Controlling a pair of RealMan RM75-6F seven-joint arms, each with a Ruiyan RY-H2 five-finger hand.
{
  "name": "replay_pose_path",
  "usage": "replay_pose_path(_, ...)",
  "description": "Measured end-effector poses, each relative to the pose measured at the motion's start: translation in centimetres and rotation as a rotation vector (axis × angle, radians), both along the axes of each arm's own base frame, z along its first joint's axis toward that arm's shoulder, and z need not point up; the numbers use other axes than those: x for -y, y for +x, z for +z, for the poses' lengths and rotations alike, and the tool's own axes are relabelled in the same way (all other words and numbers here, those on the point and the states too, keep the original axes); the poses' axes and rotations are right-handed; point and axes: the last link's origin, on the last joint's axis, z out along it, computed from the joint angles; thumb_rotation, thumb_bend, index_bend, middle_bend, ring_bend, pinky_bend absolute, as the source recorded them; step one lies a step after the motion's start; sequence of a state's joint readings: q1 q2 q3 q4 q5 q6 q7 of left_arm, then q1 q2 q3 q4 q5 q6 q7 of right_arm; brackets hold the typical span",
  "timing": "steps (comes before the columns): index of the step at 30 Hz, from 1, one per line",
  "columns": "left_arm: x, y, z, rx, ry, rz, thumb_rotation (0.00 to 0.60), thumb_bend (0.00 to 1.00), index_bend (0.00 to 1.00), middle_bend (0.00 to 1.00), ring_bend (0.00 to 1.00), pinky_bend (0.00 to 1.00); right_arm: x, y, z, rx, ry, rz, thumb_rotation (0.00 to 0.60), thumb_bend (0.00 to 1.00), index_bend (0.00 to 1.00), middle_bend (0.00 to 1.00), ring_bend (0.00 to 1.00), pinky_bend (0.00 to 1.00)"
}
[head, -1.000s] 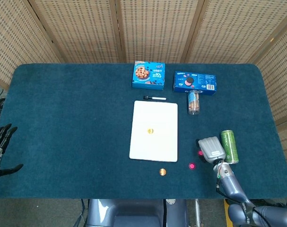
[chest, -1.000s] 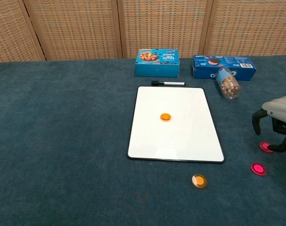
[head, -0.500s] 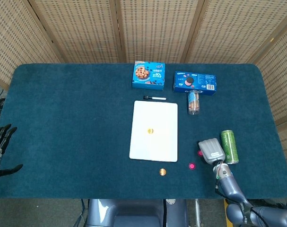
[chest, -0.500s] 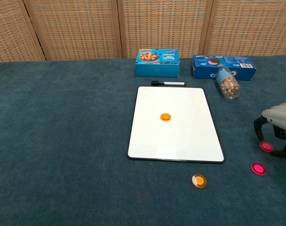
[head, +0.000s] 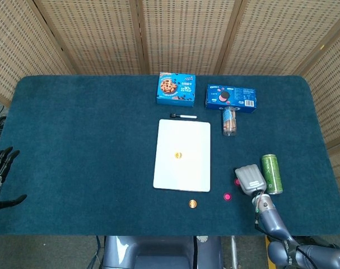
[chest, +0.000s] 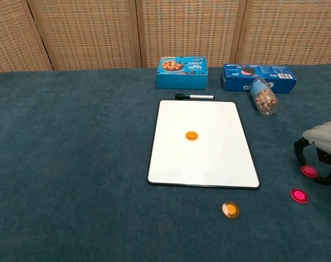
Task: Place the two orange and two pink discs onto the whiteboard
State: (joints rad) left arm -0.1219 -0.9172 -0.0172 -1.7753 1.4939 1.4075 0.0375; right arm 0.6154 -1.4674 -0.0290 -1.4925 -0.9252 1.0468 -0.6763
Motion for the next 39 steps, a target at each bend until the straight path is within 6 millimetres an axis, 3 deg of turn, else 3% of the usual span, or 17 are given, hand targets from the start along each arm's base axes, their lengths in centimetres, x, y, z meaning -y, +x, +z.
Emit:
replay_pose_path(12,0.0,0.0,-0.1,-0.004,-0.002,0.0,0.6,0.0,0.0,0.0,0.0,0.0,0.1,-0.3,0.0,0.006,0.006,-0.012,0.6,0.33,0.43,0.97,1.0,1.0)
replay_pose_path(21,0.0,0.0,-0.2,-0.005,-0.003,0.0,0.6,0.0,0.0,0.0,0.0,0.0,0.2,-0.5,-0.1,0.015,0.007,-0.025,0.6,0.33,0.54,0.97,1.0,1.0)
replay_pose_path(29,0.0,0.0,-0.2,-0.007,-0.004,0.001,0.6,0.0,0.0,0.0,0.0,0.0,0.3,-0.7,-0.1,0.051,0.014,-0.048,0.6,0.34,0.55,0.97,1.0,1.0)
replay_pose_path(39,0.0,0.0,-0.1,-0.002,0.0,0.001,0.6,0.0,0.0,0.0,0.0,0.0,1.1,1.2,0.8,0.125,-0.007,-0.04,0.6,0.34,0.55,0.97,1.0,1.0)
